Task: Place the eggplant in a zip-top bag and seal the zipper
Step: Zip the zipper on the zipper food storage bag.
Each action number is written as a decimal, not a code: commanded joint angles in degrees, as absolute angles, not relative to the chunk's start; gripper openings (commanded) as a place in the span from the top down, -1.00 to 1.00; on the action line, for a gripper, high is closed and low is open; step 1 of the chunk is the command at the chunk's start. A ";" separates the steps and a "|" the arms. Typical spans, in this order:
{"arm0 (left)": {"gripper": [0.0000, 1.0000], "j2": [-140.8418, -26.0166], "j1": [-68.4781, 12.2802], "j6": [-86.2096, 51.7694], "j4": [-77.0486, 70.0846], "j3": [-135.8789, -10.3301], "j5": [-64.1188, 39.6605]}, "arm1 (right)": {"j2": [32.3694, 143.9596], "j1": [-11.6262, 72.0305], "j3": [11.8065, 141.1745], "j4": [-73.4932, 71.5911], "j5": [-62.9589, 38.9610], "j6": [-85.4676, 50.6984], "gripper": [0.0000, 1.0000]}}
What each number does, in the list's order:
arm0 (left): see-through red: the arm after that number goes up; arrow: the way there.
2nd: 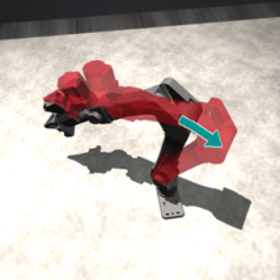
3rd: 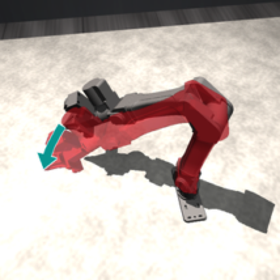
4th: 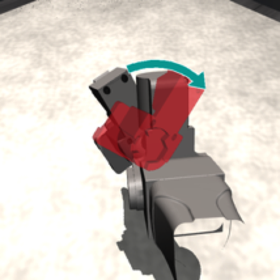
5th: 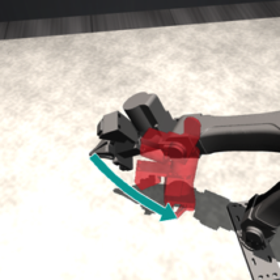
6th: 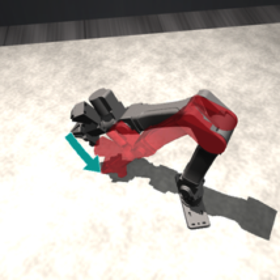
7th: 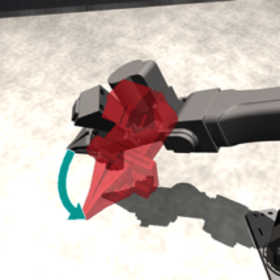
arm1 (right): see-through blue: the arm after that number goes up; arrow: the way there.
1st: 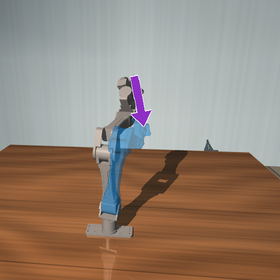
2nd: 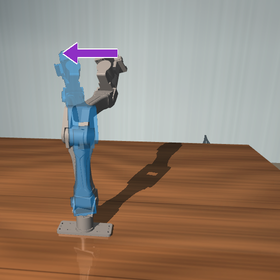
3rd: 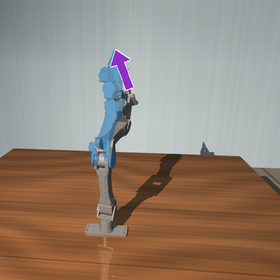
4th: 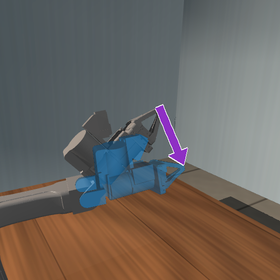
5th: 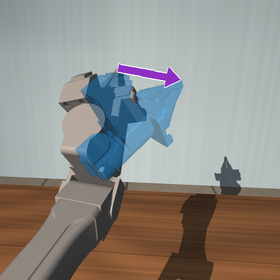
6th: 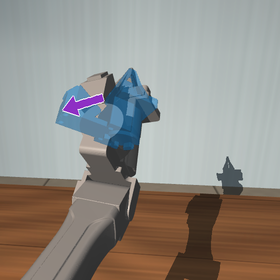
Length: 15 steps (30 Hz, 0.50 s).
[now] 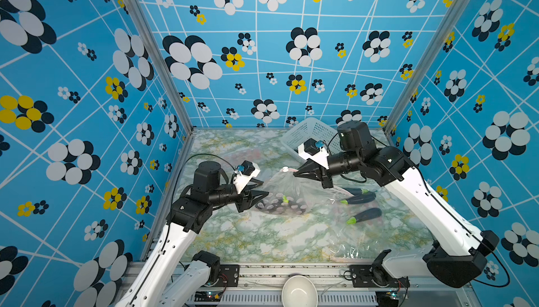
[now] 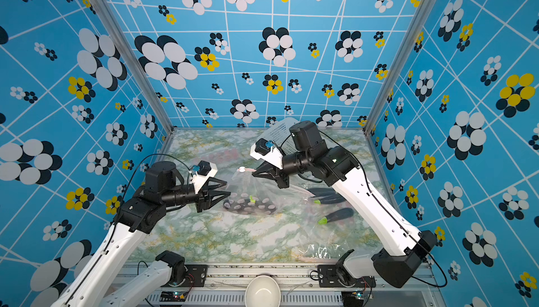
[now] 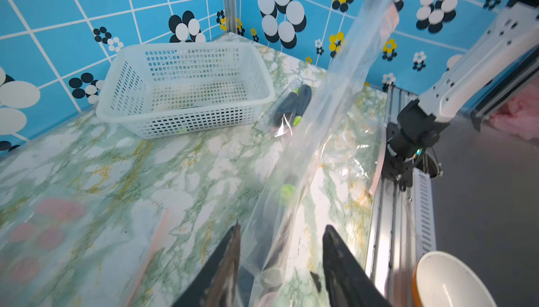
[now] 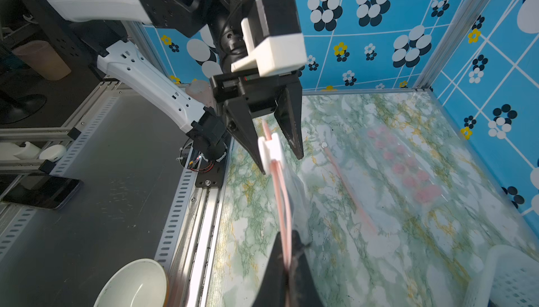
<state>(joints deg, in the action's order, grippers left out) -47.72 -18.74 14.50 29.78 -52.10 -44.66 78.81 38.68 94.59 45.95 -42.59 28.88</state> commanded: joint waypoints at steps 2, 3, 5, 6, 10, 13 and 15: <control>-0.23 -46.80 -18.30 19.04 31.49 -48.88 -45.51 | 76.92 37.42 96.71 46.14 -43.33 28.26 1.00; -0.25 -46.52 -18.28 20.47 32.55 -48.63 -44.52 | 76.81 37.15 97.35 46.99 -43.32 28.67 1.00; -0.28 -46.12 -18.33 22.72 34.43 -48.58 -41.95 | 76.59 36.74 98.44 48.53 -43.19 29.50 1.00; -0.28 -45.89 -18.28 23.91 35.34 -48.60 -40.63 | 76.49 36.56 99.01 49.38 -42.98 29.99 1.00; -0.29 -47.19 -18.24 28.83 40.33 -49.18 -37.25 | 75.98 35.93 101.76 53.12 -43.24 31.61 1.00; -0.28 -48.82 -17.81 30.85 42.80 -49.35 -36.95 | 75.37 35.22 103.32 54.49 -43.00 32.30 1.00; -0.28 -49.39 -17.54 31.81 43.81 -49.26 -37.41 | 75.00 34.50 104.17 55.20 -42.80 32.60 1.00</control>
<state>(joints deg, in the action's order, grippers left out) -48.75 -18.35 27.97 39.59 -48.88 -38.24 76.55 35.33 101.97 52.27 -42.52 31.29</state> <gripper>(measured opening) 0.641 0.048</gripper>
